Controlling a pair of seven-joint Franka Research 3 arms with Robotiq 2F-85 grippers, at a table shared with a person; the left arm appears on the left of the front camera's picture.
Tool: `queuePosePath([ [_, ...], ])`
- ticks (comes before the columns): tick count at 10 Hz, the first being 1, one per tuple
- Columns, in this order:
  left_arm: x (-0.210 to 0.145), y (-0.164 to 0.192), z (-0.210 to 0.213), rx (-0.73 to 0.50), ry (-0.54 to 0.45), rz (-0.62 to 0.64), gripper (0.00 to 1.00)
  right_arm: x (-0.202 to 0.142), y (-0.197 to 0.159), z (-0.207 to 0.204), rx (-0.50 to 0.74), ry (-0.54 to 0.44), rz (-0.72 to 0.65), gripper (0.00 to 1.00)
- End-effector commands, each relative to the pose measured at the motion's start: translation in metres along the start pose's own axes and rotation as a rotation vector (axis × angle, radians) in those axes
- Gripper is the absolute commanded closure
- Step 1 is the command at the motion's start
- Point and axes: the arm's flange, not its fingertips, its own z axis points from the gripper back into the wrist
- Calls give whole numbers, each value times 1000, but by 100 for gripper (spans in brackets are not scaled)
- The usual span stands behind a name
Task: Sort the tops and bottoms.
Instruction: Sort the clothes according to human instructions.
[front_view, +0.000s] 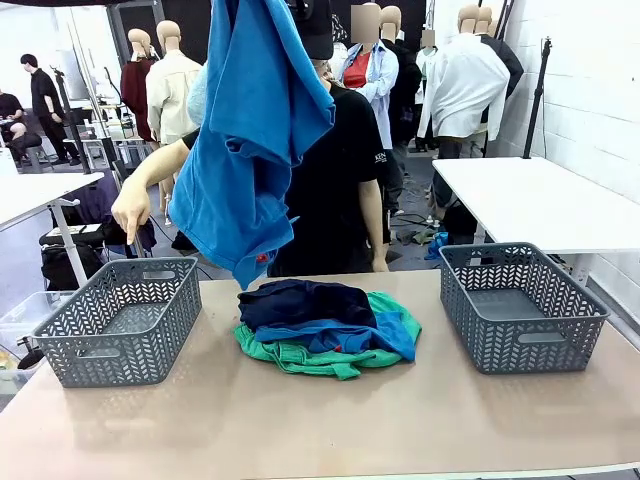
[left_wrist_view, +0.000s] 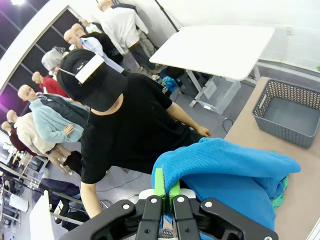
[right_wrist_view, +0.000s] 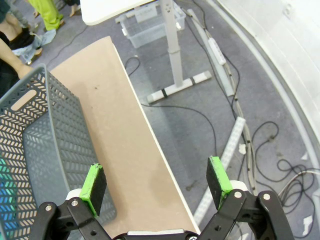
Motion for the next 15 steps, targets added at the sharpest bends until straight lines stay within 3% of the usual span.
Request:
queuePosePath([
  [1,1,2,5,17,-5,-2,100,0,0,1,-2,2,11,0],
  [5,0,0,0,0,0,0,100,0,0,1,-2,2,11,0],
  [7,-10,49,29,192,-39,53,100,0,0,1,-2,2,11,0],
  [9,-48,99,49,398,-17,182,100,0,0,1,-2,2,11,0],
  [11,-103,126,49,489,113,274,100,0,0,1,-2,2,11,0],
  [13,-171,128,32,476,250,312,100,0,0,1,-2,2,11,0],
  [15,-225,126,5,426,290,446,100,0,0,1,-2,2,11,0],
])
